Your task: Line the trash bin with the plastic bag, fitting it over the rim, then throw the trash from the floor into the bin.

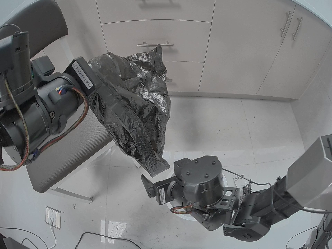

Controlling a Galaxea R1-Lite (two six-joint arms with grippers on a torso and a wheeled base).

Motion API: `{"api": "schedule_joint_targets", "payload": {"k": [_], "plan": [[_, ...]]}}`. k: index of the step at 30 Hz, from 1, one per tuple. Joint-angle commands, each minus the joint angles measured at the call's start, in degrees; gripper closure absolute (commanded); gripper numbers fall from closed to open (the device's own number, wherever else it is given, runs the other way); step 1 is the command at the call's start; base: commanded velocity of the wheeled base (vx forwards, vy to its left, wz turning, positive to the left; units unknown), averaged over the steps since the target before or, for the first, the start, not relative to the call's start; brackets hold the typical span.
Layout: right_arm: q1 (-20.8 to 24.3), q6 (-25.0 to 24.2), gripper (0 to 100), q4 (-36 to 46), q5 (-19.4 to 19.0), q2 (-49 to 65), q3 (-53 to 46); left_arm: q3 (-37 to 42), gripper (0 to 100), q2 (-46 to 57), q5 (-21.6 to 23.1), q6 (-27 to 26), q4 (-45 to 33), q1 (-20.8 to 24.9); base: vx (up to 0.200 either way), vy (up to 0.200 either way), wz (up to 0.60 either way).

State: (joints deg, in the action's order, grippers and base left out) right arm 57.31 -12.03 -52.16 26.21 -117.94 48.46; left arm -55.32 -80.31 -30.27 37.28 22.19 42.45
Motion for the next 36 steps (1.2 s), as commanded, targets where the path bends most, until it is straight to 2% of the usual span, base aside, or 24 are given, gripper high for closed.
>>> {"api": "schedule_joint_targets", "payload": {"k": [1,6,8,13,24,28,36], "plan": [[-0.1,-0.5,0,0.0,2.5,-5.8,3.9,-0.1,100,-0.4,-0.2,0.0,0.0,0.2,0.0,0.0,0.0],[-0.6,-0.2,0,0.0,8.6,-11.1,9.9,-0.1,100,-0.1,-0.2,0.0,0.0,0.3,0.0,0.0,0.0],[-0.6,0.3,0,0.0,9.6,-12.5,11.6,0.0,100,-0.1,-0.2,0.1,0.0,0.3,0.0,0.0,0.0],[-0.1,1.1,0,0.1,9.7,-14.6,14.3,0.0,100,-0.2,-0.2,0.1,0.1,0.2,0.0,0.0,0.0],[2.2,1.0,0,0.0,9.8,-13.7,12.9,0.0,100,-0.6,-0.1,0.3,0.1,0.2,0.0,0.0,0.0],[0.7,1.1,0,0.0,10.0,-14.8,14.1,0.0,100,-0.1,-0.1,0.3,0.1,0.2,0.0,0.0,0.0],[-3.2,2.7,0,-0.4,14.0,-19.0,18.5,0.1,100,-0.6,-0.1,0.3,0.1,0.2,0.0,0.0,0.0]]}}
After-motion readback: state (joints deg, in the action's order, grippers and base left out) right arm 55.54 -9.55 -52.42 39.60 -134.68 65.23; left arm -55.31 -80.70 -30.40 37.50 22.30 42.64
